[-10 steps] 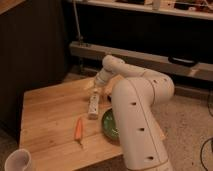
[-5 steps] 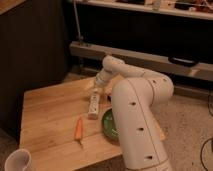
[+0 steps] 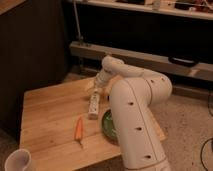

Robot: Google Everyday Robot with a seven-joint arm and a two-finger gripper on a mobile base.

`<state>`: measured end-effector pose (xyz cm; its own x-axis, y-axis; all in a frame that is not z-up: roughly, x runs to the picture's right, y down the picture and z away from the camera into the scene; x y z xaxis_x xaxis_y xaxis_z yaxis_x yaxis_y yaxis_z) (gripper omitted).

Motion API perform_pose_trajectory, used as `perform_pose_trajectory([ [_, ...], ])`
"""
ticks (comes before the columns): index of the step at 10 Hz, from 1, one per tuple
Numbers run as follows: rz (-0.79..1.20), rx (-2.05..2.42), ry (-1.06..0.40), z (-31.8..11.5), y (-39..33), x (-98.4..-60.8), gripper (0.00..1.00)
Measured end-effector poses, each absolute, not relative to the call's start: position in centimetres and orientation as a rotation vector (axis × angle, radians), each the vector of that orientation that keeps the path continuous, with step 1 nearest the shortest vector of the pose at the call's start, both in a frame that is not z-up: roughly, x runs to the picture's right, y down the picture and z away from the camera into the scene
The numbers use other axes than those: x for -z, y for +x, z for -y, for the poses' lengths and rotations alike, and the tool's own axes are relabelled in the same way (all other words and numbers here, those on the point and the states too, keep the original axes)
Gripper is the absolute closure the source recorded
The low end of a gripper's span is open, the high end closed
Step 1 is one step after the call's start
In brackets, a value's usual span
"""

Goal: Stand the bottle upright

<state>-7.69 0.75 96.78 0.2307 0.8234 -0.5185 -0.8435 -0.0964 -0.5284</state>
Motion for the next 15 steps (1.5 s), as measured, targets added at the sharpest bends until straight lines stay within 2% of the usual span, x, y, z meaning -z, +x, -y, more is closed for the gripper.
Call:
perform_pose_trajectory([
  [1, -0.027, -1.399, -0.908, -0.6, -7.7, -96.8, 0.43],
  [2, -0.028, -1.402, -0.905, -0.5, -7.6, -96.8, 0.48],
  [10, -0.143, -1.331, -0.814, -1.1, -8.5, -97.3, 0.48],
  [15, -0.127, -1.355, -0.847, -1.4, -8.1, -97.8, 0.48],
])
